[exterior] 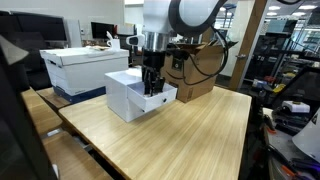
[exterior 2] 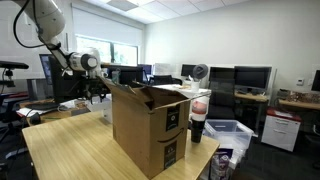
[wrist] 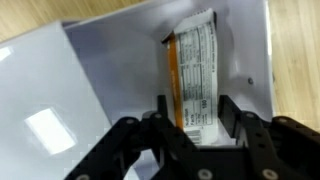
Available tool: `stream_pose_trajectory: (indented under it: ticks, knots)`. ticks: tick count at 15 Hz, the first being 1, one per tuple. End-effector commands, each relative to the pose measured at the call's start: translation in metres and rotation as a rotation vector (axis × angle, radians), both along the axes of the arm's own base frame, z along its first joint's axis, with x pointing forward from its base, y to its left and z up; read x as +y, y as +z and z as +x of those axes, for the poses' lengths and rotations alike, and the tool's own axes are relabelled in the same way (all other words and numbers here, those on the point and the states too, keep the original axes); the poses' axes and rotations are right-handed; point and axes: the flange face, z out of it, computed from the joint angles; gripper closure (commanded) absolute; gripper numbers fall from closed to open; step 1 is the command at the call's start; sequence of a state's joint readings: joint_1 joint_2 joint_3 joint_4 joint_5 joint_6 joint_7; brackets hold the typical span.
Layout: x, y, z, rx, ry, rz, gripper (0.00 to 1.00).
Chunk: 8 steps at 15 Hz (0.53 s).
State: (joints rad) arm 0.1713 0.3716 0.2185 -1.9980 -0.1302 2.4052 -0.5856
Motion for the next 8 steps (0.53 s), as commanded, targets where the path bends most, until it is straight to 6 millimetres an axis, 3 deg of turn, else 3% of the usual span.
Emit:
stream_pose_trajectory:
  ticks: [1, 3, 8]
  knots:
    - [-0.0036, -0.0019, -0.0028, 0.008, 0.029, -0.005, 0.75]
    - [-0.0037, -0.0029, -0.0023, 0.010, 0.028, -0.003, 0.84]
    - [-0.0048, -0.0013, -0.0011, 0.011, 0.021, -0.002, 0.84]
